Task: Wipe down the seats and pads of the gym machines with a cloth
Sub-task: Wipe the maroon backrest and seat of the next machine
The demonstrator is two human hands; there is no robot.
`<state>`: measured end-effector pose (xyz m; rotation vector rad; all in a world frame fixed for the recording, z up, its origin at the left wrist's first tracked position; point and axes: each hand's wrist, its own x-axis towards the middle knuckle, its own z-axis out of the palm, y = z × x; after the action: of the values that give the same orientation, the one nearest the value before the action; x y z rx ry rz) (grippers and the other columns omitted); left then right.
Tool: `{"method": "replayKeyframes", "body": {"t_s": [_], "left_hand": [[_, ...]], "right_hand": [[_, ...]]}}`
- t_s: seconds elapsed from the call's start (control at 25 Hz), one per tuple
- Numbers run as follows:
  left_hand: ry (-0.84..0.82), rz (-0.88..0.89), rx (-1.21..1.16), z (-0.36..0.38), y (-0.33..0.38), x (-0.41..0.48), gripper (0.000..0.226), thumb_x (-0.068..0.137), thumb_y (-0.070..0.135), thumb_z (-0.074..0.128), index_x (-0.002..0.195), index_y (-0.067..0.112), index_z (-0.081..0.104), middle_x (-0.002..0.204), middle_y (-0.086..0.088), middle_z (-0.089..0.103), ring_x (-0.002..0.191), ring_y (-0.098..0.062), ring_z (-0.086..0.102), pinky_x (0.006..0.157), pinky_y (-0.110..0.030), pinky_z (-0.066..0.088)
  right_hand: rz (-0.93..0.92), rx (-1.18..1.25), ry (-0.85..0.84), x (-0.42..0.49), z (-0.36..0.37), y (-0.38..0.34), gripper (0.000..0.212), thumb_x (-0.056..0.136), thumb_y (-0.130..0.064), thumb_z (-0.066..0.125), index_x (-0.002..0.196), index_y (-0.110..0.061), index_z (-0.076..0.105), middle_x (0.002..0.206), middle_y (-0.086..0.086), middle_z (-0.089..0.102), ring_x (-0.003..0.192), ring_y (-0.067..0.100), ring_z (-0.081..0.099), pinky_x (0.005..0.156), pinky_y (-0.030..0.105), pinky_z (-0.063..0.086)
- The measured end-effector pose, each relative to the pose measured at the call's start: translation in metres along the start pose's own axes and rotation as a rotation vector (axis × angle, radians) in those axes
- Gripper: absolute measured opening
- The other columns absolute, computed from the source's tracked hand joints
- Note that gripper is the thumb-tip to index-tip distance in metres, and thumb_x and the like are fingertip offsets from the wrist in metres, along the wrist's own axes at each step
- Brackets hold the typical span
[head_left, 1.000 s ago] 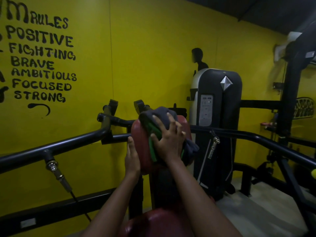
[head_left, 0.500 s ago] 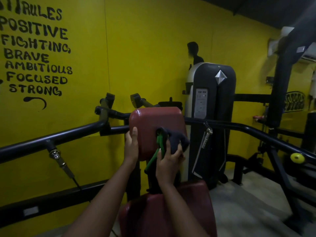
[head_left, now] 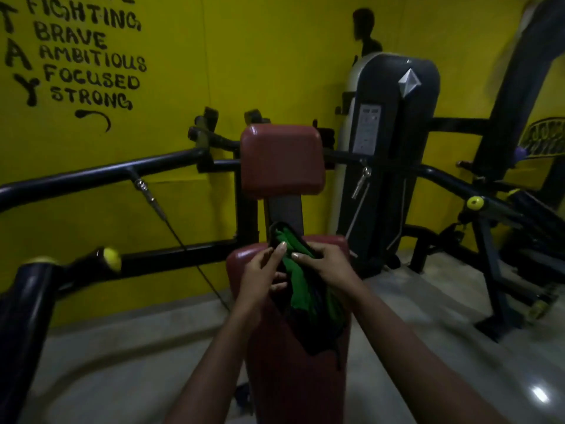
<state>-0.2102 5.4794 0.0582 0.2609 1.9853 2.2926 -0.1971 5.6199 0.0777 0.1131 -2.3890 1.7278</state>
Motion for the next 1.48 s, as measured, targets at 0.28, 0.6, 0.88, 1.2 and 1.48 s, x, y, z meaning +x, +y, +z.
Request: {"method": "replayKeyframes", "body": {"t_s": [0.28, 0.6, 0.88, 1.2, 1.48], "left_hand": [[-0.128, -0.156, 0.208, 0.001, -0.040, -0.127, 0.043, 0.072, 0.005, 0.076, 0.113, 0.004, 0.061, 0.103, -0.010, 0.071, 0.091, -0.020, 0.069, 0.076, -0.029, 0.057], [-0.146, -0.362, 0.234, -0.004, -0.059, -0.202, 0.023, 0.086, 0.027, 0.063, 0.108, 0.021, 0.061, 0.103, -0.004, 0.068, 0.091, -0.017, 0.066, 0.074, -0.029, 0.054], [-0.178, -0.413, 0.127, 0.008, -0.083, -0.220, 0.031, 0.078, -0.003, 0.067, 0.107, 0.006, 0.062, 0.096, -0.009, 0.071, 0.087, -0.022, 0.069, 0.075, -0.032, 0.059], [-0.195, -0.533, -0.013, 0.008, -0.094, -0.211, 0.028, 0.092, -0.008, 0.041, 0.102, 0.007, 0.062, 0.080, -0.005, 0.072, 0.068, -0.015, 0.069, 0.055, -0.023, 0.056], [-0.013, -0.530, 0.242, 0.017, -0.116, -0.207, 0.026, 0.095, 0.000, 0.041, 0.115, -0.001, 0.058, 0.082, -0.010, 0.064, 0.060, -0.013, 0.064, 0.056, -0.026, 0.052]], "right_hand": [[0.168, 0.207, -0.383, -0.118, -0.011, 0.036, 0.027, 0.089, -0.003, 0.058, 0.116, -0.003, 0.061, 0.088, -0.001, 0.072, 0.078, 0.009, 0.068, 0.067, 0.019, 0.054], [0.289, -0.067, -0.540, -0.185, -0.029, 0.032, 0.020, 0.086, -0.013, 0.065, 0.103, -0.003, 0.068, 0.075, -0.001, 0.071, 0.059, 0.003, 0.065, 0.047, 0.014, 0.044], [0.384, -0.032, -0.634, -0.207, -0.023, 0.054, 0.032, 0.087, -0.009, 0.062, 0.119, -0.005, 0.061, 0.103, 0.009, 0.068, 0.097, 0.019, 0.063, 0.091, 0.035, 0.049], [0.331, -0.077, -0.366, -0.229, -0.028, 0.072, 0.030, 0.082, -0.028, 0.070, 0.105, -0.020, 0.053, 0.093, -0.003, 0.060, 0.074, 0.002, 0.061, 0.057, 0.012, 0.045], [0.268, -0.338, -0.236, -0.242, 0.014, 0.110, 0.053, 0.071, -0.032, 0.078, 0.118, -0.020, 0.057, 0.118, -0.001, 0.062, 0.104, 0.014, 0.059, 0.075, 0.021, 0.045]]}}
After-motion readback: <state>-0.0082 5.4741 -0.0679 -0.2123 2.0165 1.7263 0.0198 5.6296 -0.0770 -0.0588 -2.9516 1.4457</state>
